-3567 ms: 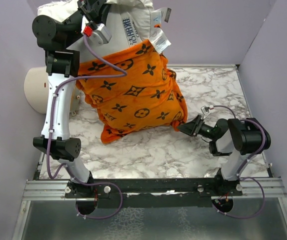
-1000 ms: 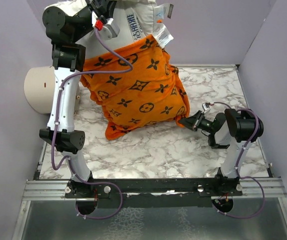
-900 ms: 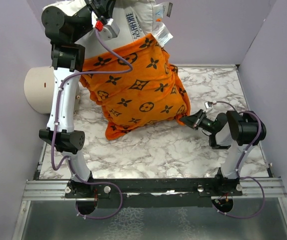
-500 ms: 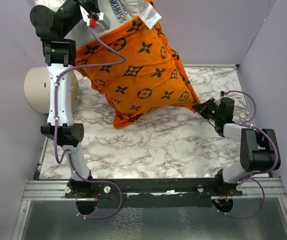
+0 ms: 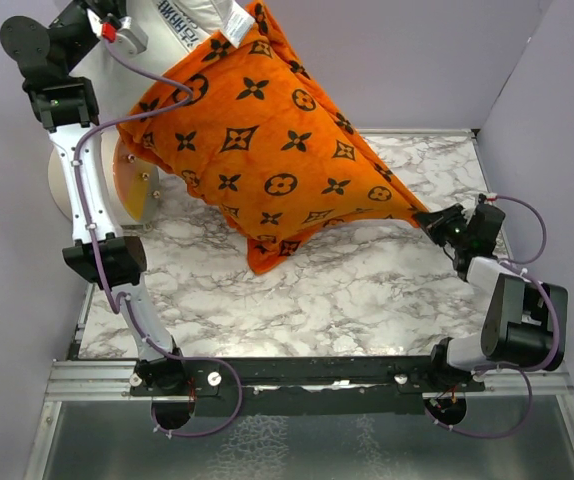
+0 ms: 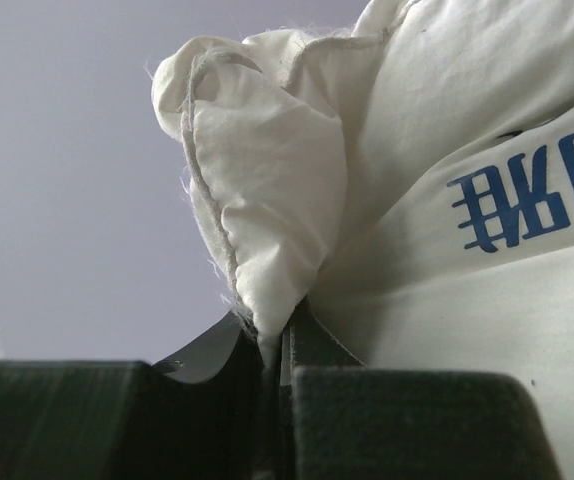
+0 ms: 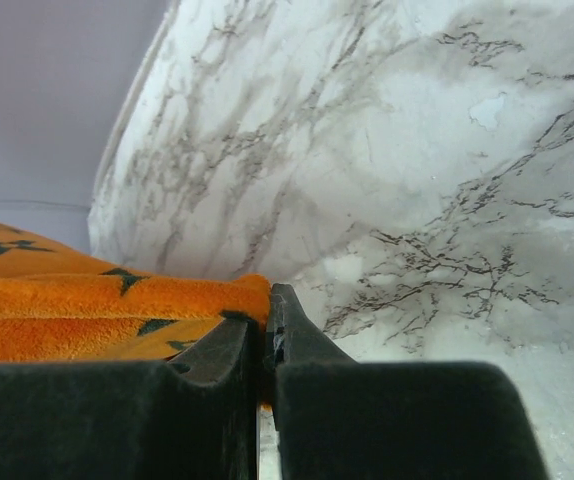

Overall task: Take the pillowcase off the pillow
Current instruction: Remove the pillow from the pillowcase.

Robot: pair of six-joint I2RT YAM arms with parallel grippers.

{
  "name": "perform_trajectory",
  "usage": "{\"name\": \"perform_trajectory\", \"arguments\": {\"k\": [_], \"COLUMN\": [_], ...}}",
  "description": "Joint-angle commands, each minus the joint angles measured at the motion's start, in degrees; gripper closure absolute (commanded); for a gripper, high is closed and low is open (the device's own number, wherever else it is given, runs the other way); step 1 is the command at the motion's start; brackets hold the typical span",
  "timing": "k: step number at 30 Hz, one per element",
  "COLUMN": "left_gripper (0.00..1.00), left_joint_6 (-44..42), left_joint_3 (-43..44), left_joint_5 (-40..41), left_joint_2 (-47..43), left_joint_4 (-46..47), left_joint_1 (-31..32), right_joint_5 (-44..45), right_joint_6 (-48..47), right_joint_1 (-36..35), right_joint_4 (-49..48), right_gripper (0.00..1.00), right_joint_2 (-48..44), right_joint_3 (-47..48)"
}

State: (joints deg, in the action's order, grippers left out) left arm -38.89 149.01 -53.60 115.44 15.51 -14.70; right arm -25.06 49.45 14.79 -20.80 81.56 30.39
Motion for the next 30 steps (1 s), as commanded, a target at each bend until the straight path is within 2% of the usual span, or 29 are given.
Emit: {"name": "perform_trajectory", "arguments": {"k": [1, 9, 12, 13, 15, 16, 20, 25, 30], "left_gripper": [1.00, 1.00, 1.00, 1.00, 1.00, 1.00, 1.00, 1.00, 1.00], "left_joint_6": [-3.49, -2.79, 1.70, 5.04, 9.07, 8.79, -3.40, -15.47, -19.57], "left_joint_3": [4.81, 4.18, 3.43, 2.49, -1.16, -3.43, -8.90, -9.57, -12.91], "left_joint_5": [25.52, 24.26, 25.00, 24.75, 22.69, 22.01, 20.77, 25.04, 26.74], "left_joint_2": [-6.76, -6.81, -7.56, -8.37, -11.08, -12.73, -16.75, -16.68, -17.51], "left_joint_4": [28.46, 28.98, 28.03, 27.58, 26.01, 24.11, 11.21, -0.08, -2.72], "left_joint_1": [-11.15, -11.84, -11.86, -11.80, -10.27, -8.15, 1.67, 8.96, 11.97], "right_joint_5": [14.71, 18.12, 13.37, 11.04, 10.84, 12.52, 17.91, 22.26, 28.29], "right_joint_6": [-0.62, 0.04, -2.13, -2.94, -6.09, -7.66, -8.70, -12.38, -12.55], "right_joint_1": [10.55, 15.03, 14.63, 13.17, 7.62, 4.47, -2.02, -8.16, -19.12], "right_joint_4": [13.42, 14.51, 10.56, 9.07, 11.21, 12.22, 12.48, 17.16, 17.41], "right_gripper": [0.99, 0.99, 0.99, 0.92, 0.65, 0.57, 0.33, 0.29, 0.28], "right_joint_2": [0.47, -2.14, -2.74, -2.34, -1.78, -2.36, -7.58, -11.60, -17.45], "right_joint_3": [-5.23, -7.97, -7.69, -7.17, -1.89, -0.15, 2.91, 6.99, 4.69]}}
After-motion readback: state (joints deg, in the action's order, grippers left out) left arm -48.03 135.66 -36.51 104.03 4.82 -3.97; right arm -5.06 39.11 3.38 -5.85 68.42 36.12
